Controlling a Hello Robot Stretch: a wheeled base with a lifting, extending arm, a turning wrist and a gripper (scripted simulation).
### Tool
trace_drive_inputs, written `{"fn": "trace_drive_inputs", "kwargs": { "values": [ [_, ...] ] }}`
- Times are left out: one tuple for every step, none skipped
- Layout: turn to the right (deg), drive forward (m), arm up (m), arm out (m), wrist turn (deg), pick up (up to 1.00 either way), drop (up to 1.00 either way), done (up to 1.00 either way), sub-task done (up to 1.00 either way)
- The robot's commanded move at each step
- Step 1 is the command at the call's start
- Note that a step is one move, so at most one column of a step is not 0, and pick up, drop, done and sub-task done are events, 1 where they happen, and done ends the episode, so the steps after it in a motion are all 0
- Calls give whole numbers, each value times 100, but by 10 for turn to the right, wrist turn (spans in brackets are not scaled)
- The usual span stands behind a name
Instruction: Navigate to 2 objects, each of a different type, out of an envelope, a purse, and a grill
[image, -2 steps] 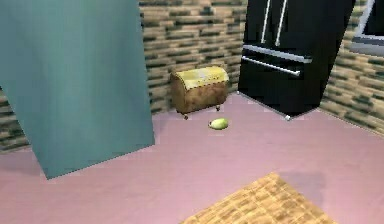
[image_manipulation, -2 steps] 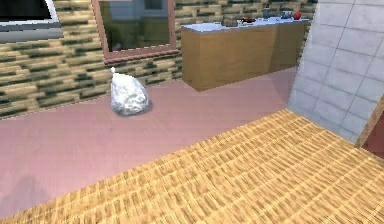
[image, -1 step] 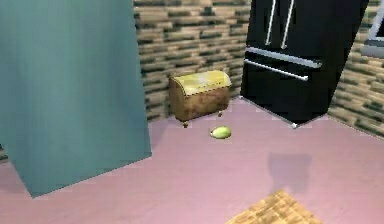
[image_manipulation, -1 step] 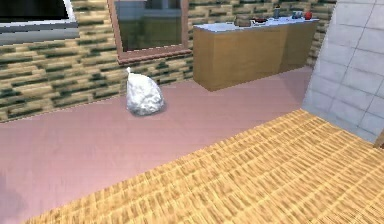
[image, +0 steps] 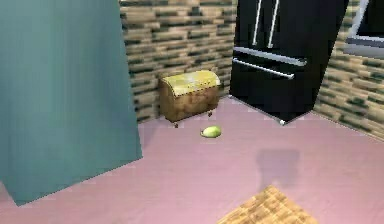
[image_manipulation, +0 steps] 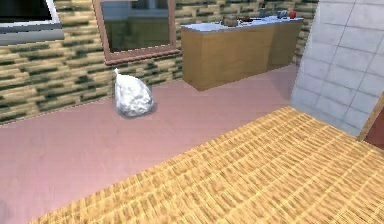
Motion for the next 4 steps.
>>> {"fn": "trace_drive_inputs", "kwargs": {
  "values": [
    [0,100,0,0,0,0,0,0,0],
    [120,0,0,0,0,0,0,0,0],
    [0,25,0,0,0,0,0,0,0],
    [-150,0,0,0,0,0,0,0,0]
  ]
}}
